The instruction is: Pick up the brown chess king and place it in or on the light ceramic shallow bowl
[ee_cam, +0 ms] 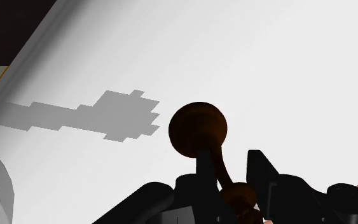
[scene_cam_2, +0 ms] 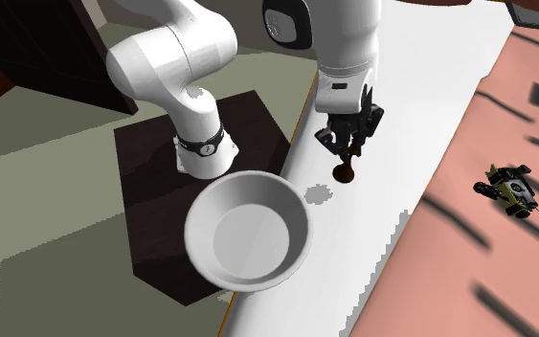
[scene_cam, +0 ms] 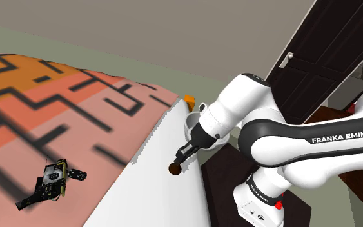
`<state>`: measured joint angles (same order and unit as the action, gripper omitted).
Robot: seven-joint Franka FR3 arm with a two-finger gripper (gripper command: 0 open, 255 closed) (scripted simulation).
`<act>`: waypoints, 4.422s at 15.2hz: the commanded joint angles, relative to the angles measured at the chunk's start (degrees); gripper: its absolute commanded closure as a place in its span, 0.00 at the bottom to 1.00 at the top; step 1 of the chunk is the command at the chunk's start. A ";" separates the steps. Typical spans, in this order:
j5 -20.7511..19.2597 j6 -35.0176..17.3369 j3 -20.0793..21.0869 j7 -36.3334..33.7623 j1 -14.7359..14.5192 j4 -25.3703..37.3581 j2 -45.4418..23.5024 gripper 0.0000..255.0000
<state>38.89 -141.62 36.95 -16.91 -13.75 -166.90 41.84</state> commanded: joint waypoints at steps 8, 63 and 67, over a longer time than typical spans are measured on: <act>-4.16 9.96 -3.41 -1.59 1.13 4.13 6.02 1.00; -27.02 17.32 -39.06 27.08 16.08 -0.01 10.84 1.00; -27.02 17.32 -39.06 27.08 16.08 -0.01 10.84 1.00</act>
<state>11.87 -124.29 -2.11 10.16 2.33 -166.90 52.68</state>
